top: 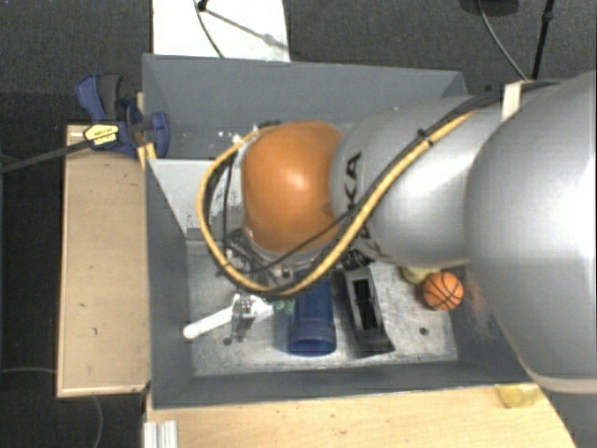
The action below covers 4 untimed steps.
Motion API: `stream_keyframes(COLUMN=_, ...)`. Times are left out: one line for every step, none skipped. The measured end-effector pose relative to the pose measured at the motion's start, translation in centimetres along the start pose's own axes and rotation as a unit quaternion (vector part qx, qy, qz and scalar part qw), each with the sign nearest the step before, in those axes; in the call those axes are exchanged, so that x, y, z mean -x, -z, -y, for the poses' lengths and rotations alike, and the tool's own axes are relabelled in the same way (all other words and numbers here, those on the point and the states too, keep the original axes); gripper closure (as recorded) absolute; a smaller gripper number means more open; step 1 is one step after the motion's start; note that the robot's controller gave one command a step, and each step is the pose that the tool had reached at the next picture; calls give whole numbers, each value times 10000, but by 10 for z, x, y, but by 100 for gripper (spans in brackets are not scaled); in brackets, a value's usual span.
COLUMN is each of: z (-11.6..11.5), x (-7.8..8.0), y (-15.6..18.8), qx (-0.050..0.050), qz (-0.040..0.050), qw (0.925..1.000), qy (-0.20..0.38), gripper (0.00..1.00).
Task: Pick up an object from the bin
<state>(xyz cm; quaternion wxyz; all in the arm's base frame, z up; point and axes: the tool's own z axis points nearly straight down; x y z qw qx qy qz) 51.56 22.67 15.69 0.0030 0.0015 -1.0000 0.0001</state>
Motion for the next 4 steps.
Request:
stream_keyframes(z=1, x=2, y=4, qx=8, qz=38, qw=10000, qy=-26, gripper=0)
stream_keyframes(z=8, x=21, y=-85, qx=6, qz=56, qw=9998, qy=170, gripper=100)
stream_keyframes(z=8, x=21, y=-85, qx=7, qz=55, qw=9999, qy=157, gripper=100)
stream_keyframes(z=40, x=7, y=98, qx=14, qz=72, qw=9998, qy=206, gripper=100)
